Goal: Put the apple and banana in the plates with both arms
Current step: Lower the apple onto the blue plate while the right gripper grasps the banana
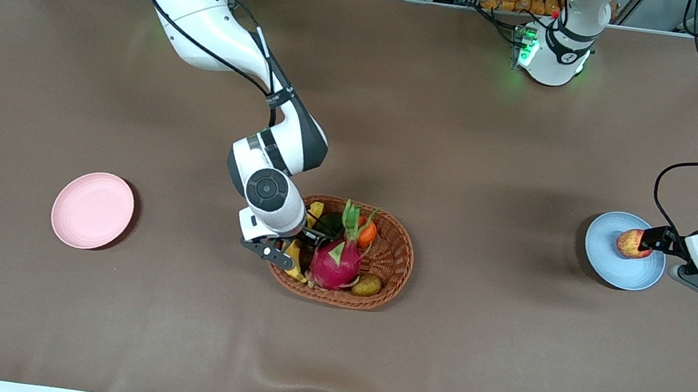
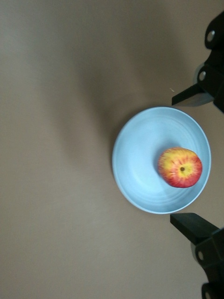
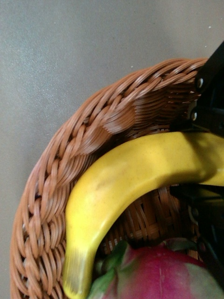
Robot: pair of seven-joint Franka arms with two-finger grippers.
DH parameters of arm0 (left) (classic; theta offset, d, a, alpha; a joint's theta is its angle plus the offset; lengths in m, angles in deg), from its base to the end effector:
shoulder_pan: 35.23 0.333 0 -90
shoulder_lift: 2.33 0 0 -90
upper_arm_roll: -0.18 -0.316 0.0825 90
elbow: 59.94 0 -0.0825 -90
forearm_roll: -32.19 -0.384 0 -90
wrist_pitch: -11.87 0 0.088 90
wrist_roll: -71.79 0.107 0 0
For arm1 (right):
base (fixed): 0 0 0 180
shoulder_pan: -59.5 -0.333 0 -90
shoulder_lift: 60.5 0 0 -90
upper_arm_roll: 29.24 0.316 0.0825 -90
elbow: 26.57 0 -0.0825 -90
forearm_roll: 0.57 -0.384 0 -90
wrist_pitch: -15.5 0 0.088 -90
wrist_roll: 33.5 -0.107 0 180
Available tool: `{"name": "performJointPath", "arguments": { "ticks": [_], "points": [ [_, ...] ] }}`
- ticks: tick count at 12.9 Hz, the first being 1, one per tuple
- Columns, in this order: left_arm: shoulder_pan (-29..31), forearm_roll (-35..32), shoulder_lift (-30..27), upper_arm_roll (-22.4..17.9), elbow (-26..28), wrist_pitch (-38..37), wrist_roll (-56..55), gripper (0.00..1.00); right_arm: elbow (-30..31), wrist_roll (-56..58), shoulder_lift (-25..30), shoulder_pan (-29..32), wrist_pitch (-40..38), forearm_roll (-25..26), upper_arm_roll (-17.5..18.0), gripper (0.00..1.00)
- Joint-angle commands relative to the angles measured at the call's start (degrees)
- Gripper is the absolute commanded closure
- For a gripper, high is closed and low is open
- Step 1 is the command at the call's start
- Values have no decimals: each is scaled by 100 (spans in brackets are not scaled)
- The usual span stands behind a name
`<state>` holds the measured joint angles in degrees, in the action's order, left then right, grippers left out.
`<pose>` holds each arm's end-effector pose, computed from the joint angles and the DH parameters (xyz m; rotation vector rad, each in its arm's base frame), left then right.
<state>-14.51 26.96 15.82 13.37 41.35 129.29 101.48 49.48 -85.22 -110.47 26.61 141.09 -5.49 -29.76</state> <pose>0.6280 0.0989 0.3853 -3.0719 0.6544 0.0431 0.6237 0.4008 0.2064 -3.0420 0.5925 0.0736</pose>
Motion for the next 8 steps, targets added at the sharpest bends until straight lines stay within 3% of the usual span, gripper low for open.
{"name": "performJointPath", "arguments": {
  "ticks": [1, 8],
  "points": [
    [28, -4, 66, 209, -434, -280, -234, 0, -81, -83, -30, -50, 19, 35, -45, 71],
    [-121, 40, -136, 376, -1190, -1280, -673, 0, -125, 207, 584, 20, -595, 158, -63, 72]
  ]
}}
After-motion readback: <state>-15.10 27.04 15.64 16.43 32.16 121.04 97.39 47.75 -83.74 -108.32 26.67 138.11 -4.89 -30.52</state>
